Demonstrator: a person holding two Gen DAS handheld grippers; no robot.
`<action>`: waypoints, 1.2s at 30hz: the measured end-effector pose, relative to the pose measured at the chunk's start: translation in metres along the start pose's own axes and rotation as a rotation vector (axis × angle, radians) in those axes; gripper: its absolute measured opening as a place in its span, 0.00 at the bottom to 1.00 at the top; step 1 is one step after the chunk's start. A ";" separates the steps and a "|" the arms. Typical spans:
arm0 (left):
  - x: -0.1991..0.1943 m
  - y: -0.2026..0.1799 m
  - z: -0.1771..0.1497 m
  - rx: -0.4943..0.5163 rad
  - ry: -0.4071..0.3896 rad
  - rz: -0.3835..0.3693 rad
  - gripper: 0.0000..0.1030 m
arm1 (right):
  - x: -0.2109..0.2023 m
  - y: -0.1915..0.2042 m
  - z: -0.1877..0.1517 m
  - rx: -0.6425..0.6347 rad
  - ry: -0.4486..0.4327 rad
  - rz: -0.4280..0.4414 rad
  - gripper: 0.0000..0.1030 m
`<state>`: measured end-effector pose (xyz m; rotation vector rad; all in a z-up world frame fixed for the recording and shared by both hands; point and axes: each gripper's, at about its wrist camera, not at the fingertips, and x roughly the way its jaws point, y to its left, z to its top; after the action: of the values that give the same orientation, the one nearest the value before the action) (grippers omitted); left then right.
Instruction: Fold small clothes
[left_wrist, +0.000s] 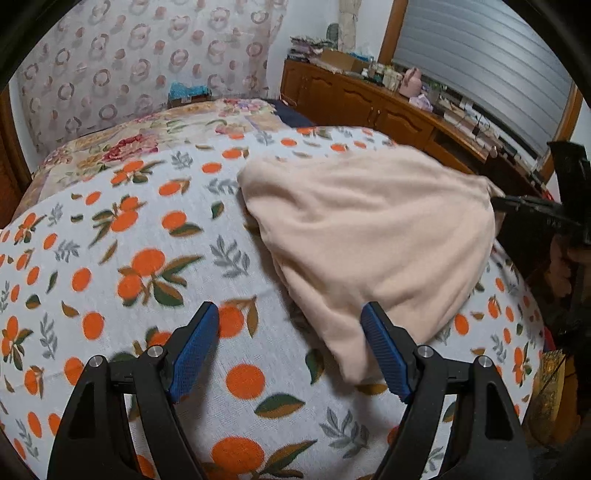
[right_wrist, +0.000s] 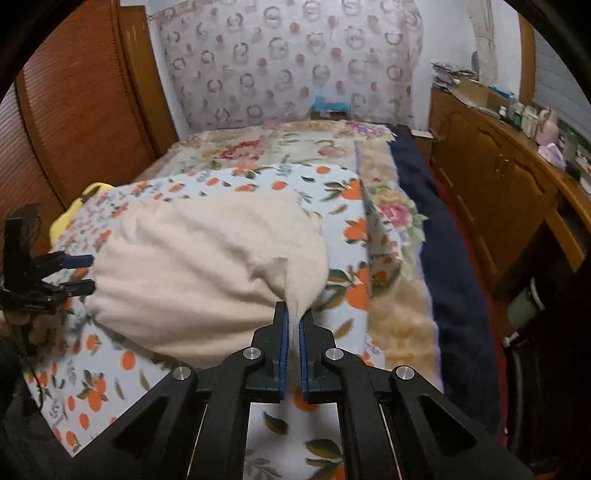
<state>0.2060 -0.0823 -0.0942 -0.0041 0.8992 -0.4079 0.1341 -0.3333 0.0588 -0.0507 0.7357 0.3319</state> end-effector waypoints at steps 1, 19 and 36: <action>-0.001 0.002 0.003 -0.003 -0.008 0.000 0.78 | -0.002 -0.002 0.003 -0.002 -0.006 0.003 0.35; 0.047 0.025 0.053 -0.066 0.041 -0.076 0.65 | 0.084 -0.019 0.030 0.123 0.051 0.100 0.62; 0.020 0.011 0.058 -0.029 -0.023 -0.198 0.11 | 0.060 0.014 0.032 0.014 -0.054 0.144 0.15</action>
<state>0.2651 -0.0882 -0.0743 -0.1253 0.8850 -0.5781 0.1918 -0.2986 0.0436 0.0248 0.6899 0.4633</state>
